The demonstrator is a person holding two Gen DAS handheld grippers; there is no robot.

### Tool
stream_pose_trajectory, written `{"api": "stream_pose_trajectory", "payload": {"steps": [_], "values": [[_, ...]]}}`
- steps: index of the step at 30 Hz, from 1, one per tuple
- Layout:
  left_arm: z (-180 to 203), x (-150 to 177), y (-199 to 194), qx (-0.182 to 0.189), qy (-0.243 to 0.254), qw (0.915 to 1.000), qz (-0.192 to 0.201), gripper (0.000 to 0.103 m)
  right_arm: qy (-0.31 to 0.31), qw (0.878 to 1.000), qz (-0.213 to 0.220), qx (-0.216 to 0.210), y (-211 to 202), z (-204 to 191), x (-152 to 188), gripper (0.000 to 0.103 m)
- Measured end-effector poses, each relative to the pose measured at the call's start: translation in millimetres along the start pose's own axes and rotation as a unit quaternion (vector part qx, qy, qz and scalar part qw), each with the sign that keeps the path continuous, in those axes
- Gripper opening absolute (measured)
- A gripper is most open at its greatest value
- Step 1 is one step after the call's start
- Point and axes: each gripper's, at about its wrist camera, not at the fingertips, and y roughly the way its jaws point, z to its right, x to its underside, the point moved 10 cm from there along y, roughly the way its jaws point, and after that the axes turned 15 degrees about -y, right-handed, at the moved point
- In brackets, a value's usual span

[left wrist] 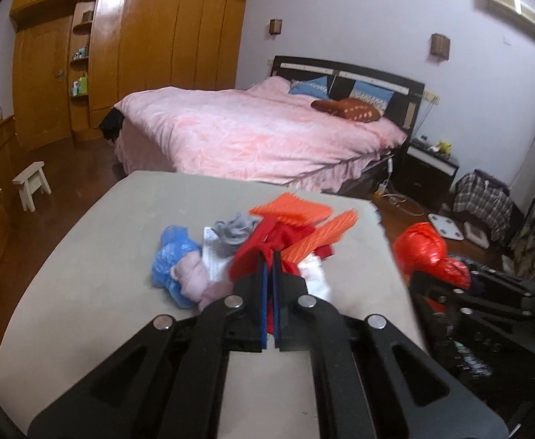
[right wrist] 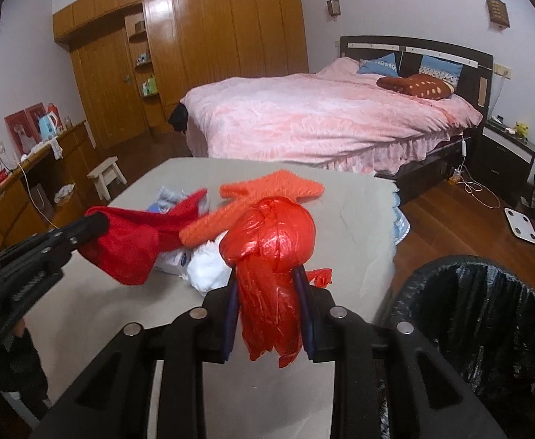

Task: Collect trash
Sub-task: 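Carry the red mesh bag over the trash bin and release it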

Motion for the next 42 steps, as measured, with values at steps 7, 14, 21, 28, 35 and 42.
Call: {"api": "stream_pose_trajectory", "payload": {"steps": [7,14,21,28,35,42], "values": [[37.5,-11.0,-33.0,0.041,0.001,0.9990,0.017,0.001,0.005,1.000,0.020,0.012,-32.2,17.6,-7.7,0.028],[86.9,-8.1,-48.8,0.091,0.019,0.9957,0.009,0.001,0.019,0.999,0.036,0.035,-66.7,46.9,-5.6,0.028],[151.3,17.0,-49.9,0.147,0.043,0.9880,-0.021,0.001,0.037,0.996,0.036,0.078,-101.6,89.5,14.0,0.028],[212.7,51.1,-37.1,0.197,0.081,0.9756,-0.054,0.001,0.070,0.989,0.023,0.127,-129.8,143.8,47.2,0.028],[269.1,84.9,-16.8,0.238,0.110,0.9606,-0.091,0.001,0.102,0.979,0.002,0.178,-148.3,195.1,85.2,0.028],[287.9,114.2,11.0,0.244,0.122,0.9534,-0.129,0.036,0.131,0.969,-0.018,0.209,-153.1,229.1,117.1,0.060]]}}
